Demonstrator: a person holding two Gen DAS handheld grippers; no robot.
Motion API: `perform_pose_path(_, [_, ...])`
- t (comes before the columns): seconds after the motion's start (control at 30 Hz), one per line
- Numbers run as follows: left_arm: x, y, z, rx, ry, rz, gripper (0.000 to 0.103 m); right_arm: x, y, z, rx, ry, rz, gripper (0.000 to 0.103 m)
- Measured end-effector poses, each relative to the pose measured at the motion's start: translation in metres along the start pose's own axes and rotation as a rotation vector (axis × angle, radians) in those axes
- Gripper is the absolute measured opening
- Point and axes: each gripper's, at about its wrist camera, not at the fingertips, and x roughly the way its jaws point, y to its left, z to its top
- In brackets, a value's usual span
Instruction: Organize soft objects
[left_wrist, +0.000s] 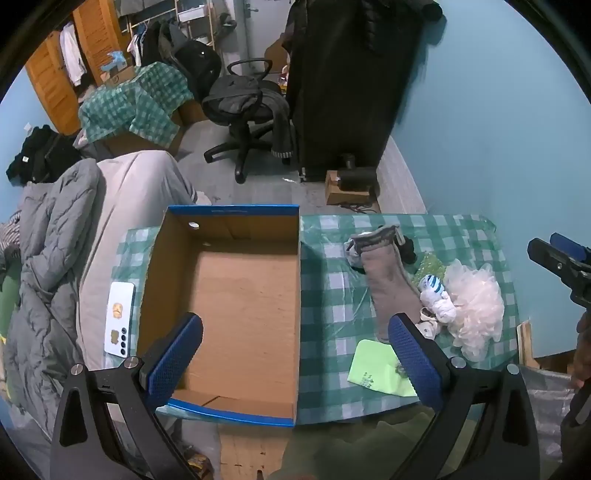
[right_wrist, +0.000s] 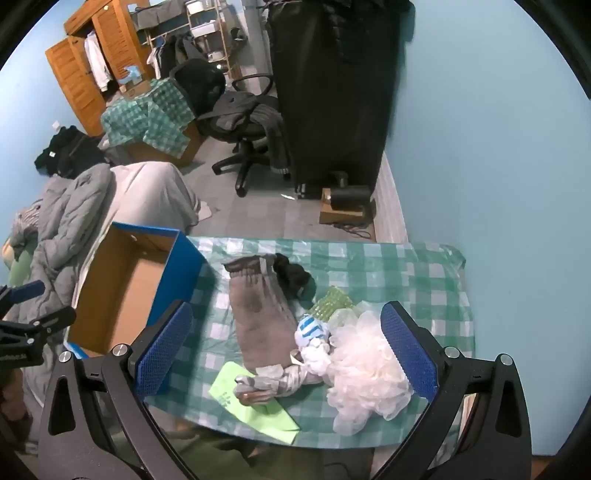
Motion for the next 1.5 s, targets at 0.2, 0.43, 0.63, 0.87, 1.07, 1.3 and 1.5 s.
perform_pose_path(0.2, [0.003, 0.008, 0.005, 0.001, 0.023, -0.005, 0.101, 0.0, 0.0, 0.0, 0.001, 0.004, 0.005, 0.101])
perform_pose_path(0.43, [-0.002, 0.0, -0.006, -0.037, -0.014, 0.012, 0.101, 0.0, -0.001, -0.001, 0.004, 0.002, 0.003, 0.101])
perform_pose_path(0.63, [-0.003, -0.003, -0.006, -0.03, -0.019, 0.013, 0.101, 0.0, -0.003, -0.002, 0.002, 0.002, 0.004, 0.101])
perform_pose_path(0.87, [-0.003, -0.007, -0.006, -0.027, -0.018, 0.012, 0.101, 0.0, -0.002, -0.003, 0.002, 0.002, 0.004, 0.101])
perform_pose_path(1.07, [-0.003, -0.007, -0.008, -0.025, -0.017, 0.008, 0.101, 0.0, -0.001, -0.004, 0.002, 0.002, 0.006, 0.101])
perform_pose_path(1.3, [-0.003, -0.005, -0.009, -0.025, -0.018, 0.003, 0.101, 0.0, 0.001, -0.004, 0.001, 0.001, 0.005, 0.101])
perform_pose_path(1.5, [-0.003, -0.006, -0.009, -0.025, -0.016, 0.003, 0.101, 0.001, 0.001, -0.003, 0.001, 0.0, 0.006, 0.101])
